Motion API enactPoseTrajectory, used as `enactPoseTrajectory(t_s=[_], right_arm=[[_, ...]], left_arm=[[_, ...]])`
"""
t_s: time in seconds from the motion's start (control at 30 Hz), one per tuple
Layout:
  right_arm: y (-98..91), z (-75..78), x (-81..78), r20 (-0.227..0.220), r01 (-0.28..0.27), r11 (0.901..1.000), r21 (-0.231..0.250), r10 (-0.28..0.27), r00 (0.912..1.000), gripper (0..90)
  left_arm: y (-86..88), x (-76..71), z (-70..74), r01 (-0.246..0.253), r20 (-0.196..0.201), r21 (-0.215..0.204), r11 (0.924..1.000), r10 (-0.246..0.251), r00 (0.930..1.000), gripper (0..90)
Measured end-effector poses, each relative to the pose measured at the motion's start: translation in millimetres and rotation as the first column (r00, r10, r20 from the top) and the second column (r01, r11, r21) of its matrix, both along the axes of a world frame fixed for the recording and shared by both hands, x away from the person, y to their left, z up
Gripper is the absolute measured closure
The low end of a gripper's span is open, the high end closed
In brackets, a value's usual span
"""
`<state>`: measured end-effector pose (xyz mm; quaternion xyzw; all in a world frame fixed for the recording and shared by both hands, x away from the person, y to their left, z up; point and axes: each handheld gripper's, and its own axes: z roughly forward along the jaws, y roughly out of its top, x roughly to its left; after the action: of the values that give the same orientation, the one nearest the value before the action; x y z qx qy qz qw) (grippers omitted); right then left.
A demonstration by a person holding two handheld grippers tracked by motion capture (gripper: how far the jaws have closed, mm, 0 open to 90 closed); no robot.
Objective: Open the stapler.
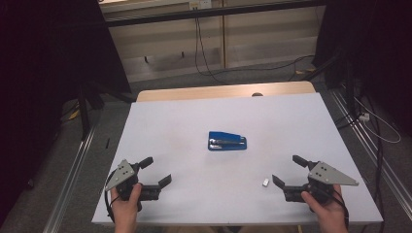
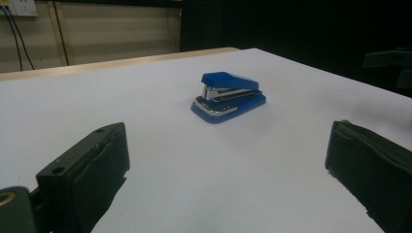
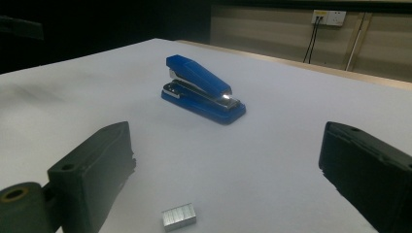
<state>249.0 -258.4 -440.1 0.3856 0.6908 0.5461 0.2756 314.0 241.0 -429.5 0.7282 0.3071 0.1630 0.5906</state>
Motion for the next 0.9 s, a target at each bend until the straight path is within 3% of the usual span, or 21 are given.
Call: enactPoseTrajectory(t_s=[0.3, 0.37, 0.5, 0.9], right_arm=[[-2.9, 0.3, 0.1, -0.017, 0.0, 1.0, 0.002, 0.0, 0.9999, 4.3], [-2.5, 0.6, 1.1, -0.017, -0.004, 0.9998, -0.019, 0.004, 0.9998, 4.2], [-3.5, 3.1, 2.8, -0.006, 0.002, 0.9988, -0.049, -0.002, 1.0, 4.1], [-0.7, 10.4, 16.9, -0.012, 0.008, 0.9985, -0.054, -0.009, 0.9999, 4.0]], left_arm=[[-10.5, 7.2, -1.8, 0.041, -0.021, 0.025, 0.9989, -0.04, 0.999, 2.4], [-12.2, 9.0, -1.8, 0.051, -0.02, 0.03, 0.9982, -0.05, 0.9985, 2.4], [-14.8, 11.1, -2.4, 0.053, -0.031, 0.027, 0.9983, -0.052, 0.9982, 2.4], [-26.2, 25.2, 3.8, 0.053, -0.051, 0.008, 0.9985, -0.053, 0.9973, 2.3]])
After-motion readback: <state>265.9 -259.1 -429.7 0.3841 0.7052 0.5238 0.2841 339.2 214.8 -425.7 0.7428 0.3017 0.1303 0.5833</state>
